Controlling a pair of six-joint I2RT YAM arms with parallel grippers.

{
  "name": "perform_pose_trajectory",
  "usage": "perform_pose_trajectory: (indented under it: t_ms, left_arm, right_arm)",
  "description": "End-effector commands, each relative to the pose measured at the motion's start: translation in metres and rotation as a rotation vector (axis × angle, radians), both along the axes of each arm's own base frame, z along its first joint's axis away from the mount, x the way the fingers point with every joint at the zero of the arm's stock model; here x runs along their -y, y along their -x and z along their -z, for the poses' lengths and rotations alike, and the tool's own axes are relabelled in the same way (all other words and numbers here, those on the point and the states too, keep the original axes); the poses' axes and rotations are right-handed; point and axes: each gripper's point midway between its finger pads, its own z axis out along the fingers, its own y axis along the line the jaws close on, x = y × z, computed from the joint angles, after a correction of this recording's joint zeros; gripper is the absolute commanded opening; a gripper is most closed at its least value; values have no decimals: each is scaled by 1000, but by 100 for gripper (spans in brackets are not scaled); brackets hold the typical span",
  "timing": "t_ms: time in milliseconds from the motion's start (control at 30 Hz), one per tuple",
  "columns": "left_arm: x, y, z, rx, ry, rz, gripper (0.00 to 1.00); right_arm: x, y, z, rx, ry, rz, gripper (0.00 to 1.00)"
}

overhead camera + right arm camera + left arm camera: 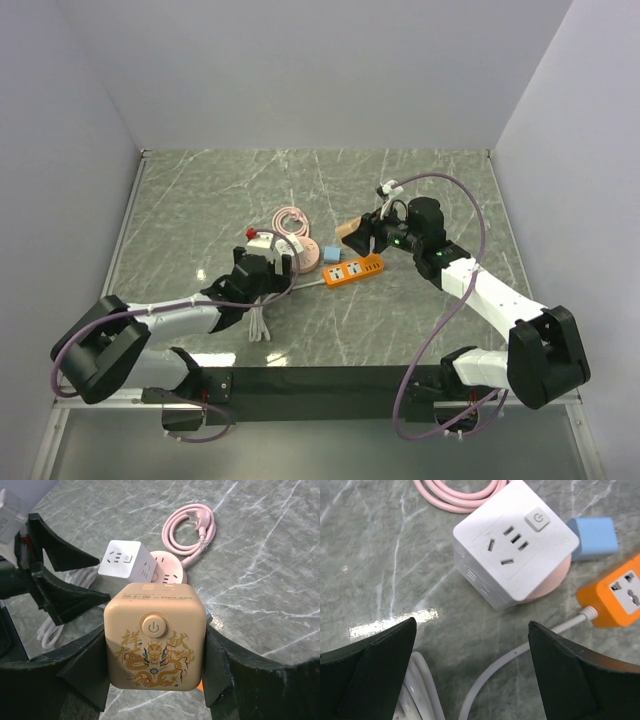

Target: Insert the plug

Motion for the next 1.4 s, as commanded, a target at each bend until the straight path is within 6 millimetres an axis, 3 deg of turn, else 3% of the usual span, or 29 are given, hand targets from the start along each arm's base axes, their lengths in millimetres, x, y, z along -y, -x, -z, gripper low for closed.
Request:
perform_pose_trajectory:
  t_ms: [0,200,333,533,600,633,700,733,767,833,900,933,1133,1367]
  left_arm:
    - [0,-18,-15,41,-9,-52,99]
    - [-10,-36,-15,70,15,-97,99]
    - [-20,-46,-12,79,35,-124,99]
    - [-27,-61,-22,118,69,-158,100]
    - [-31,-70,-22,115,52,-175,99]
    - [-33,-72,-21,107,42,-180,100]
    - [-35,-80,-21,104,40,-190,99]
    - [-36,-83,-20,103,43,-192,100]
    - [-39,-89,-21,104,47,-201,100]
    - [-39,-93,-15,90,43,-200,99]
    - [-41,-101,-15,89,44,-209,99]
    - [-42,-103,-15,88,46,-213,100]
    - [-55,-130,-32,131,83,-255,99]
    - [-67,-160,-36,138,107,-266,100]
  right_arm:
    - [-7,1,-27,92,-54,-28,0]
    - [-8,3,-27,100,-51,-35,0]
    - [-9,-5,-15,66,-29,-23,0]
    - [-16,-26,3,17,14,11,0]
    - [-22,-34,0,16,14,16,0]
    - [-25,-39,9,-13,25,25,0]
    - [-35,-47,3,-13,20,19,0]
    - [-40,-51,11,-32,32,21,0]
    - [-46,-55,5,-20,31,10,0]
    - [-60,-59,17,-20,63,-19,0]
    - [-71,-61,16,-1,80,-45,0]
    - [-73,-65,26,-1,103,-53,0]
    - [-87,-73,36,-2,137,-89,0]
    - [-94,-99,36,-32,162,-42,0]
